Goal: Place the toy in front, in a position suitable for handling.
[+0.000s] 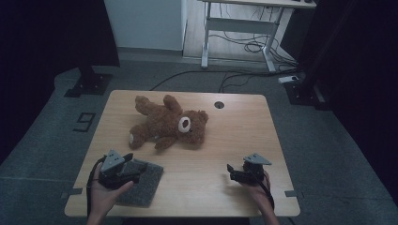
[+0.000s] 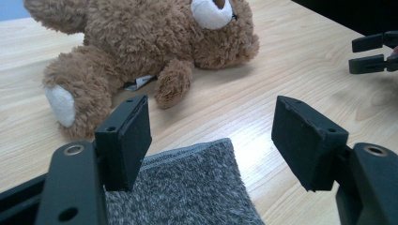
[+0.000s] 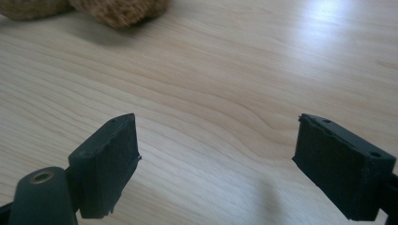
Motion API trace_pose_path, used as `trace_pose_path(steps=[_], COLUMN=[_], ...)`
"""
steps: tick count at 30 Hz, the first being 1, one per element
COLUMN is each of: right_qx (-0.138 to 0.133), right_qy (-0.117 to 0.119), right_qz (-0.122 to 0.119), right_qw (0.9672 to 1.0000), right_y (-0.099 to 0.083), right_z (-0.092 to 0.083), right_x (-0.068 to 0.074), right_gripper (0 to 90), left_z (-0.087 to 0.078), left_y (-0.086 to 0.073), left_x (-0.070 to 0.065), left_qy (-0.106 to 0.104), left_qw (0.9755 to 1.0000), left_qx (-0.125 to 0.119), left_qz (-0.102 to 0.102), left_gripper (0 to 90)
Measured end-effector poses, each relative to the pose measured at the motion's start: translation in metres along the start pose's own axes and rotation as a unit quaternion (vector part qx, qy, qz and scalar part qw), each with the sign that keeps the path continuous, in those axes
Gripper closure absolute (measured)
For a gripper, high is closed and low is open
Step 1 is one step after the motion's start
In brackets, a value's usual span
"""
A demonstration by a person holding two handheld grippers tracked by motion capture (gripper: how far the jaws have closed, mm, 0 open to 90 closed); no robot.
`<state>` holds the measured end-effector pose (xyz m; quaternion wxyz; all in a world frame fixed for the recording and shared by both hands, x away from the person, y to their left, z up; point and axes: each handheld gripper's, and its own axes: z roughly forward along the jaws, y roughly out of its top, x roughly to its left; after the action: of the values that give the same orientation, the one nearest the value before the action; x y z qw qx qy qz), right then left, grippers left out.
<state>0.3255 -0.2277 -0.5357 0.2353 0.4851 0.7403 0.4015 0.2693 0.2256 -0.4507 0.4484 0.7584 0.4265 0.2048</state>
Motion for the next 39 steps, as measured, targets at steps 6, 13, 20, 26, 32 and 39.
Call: trace_pose_path(steps=[6, 13, 20, 26, 32, 39], right_qx=[-0.006, -0.008, -0.010, -0.020, -0.021, -0.019], right_qy=[0.020, 0.034, 0.044, 0.057, 0.062, 0.082], right_qz=[-0.002, -0.013, -0.016, -0.009, -0.009, -0.012], right_qw=[0.9998, 0.9993, 0.9988, 0.9982, 0.9978, 0.9964], right_y=[0.009, 0.016, 0.021, 0.032, 0.044, 0.057], right_z=[0.011, 0.019, 0.024, 0.028, 0.043, 0.065], right_x=[0.012, 0.021, 0.025, 0.027, 0.034, 0.047], right_gripper=[14.6, 14.2, 15.0, 16.1, 16.8, 16.8], left_z=[0.004, 0.004, 0.017, 0.032, 0.052, 0.071], left_y=[-0.002, -0.001, 0.002, 0.002, 0.005, 0.007], left_x=[0.009, 0.009, 0.018, 0.032, 0.047, 0.071], left_qy=[0.008, 0.018, 0.027, 0.034, 0.053, 0.083], left_qw=[0.9999, 0.9998, 0.9994, 0.9987, 0.9974, 0.9949], left_qx=[0.003, -0.001, 0.011, 0.029, 0.037, 0.046], left_qz=[-0.010, -0.011, -0.017, -0.024, -0.033, -0.035], left_gripper=[28.5, 28.3, 28.2, 27.7, 28.0, 29.2])
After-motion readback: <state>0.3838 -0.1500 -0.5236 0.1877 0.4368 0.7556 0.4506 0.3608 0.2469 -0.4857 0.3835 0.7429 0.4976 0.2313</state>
